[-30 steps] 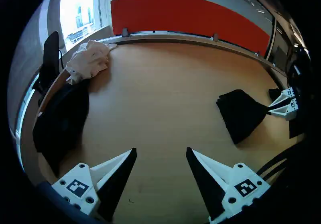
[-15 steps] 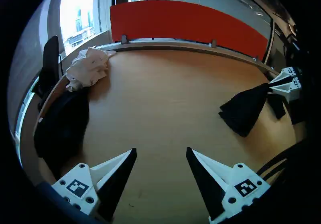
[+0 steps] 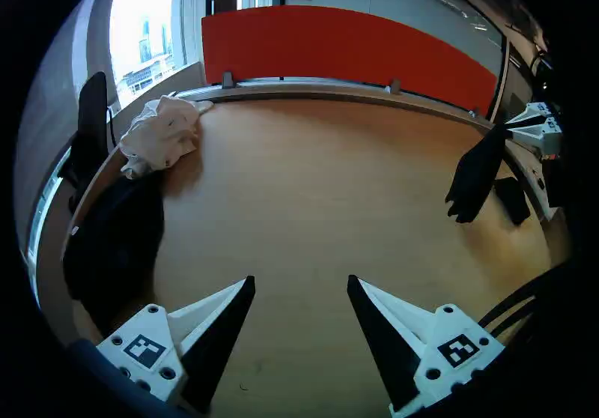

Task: Fold towel

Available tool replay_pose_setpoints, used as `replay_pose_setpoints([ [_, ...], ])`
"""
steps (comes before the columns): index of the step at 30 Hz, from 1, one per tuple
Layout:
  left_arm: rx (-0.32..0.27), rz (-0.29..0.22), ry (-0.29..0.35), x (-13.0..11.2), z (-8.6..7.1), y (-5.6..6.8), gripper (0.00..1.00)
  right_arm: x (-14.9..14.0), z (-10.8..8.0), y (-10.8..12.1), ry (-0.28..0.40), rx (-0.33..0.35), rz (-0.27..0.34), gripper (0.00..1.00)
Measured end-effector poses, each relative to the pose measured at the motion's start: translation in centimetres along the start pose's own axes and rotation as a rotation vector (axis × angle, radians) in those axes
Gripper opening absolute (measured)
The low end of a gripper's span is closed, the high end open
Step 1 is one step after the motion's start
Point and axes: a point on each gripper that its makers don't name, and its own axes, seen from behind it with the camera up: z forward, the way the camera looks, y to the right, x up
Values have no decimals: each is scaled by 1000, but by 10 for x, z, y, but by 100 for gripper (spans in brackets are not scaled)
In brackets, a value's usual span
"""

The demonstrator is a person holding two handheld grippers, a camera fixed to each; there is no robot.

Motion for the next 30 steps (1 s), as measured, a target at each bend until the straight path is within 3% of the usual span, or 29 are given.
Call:
replay_pose_setpoints([
  [12,-5,14,-1,6,5,5,91,-17,-22,47,-8,-52,49,4],
  [30,-4,20,-13,9,12,11,91,-71,-55,126,-84,-138,94,4],
])
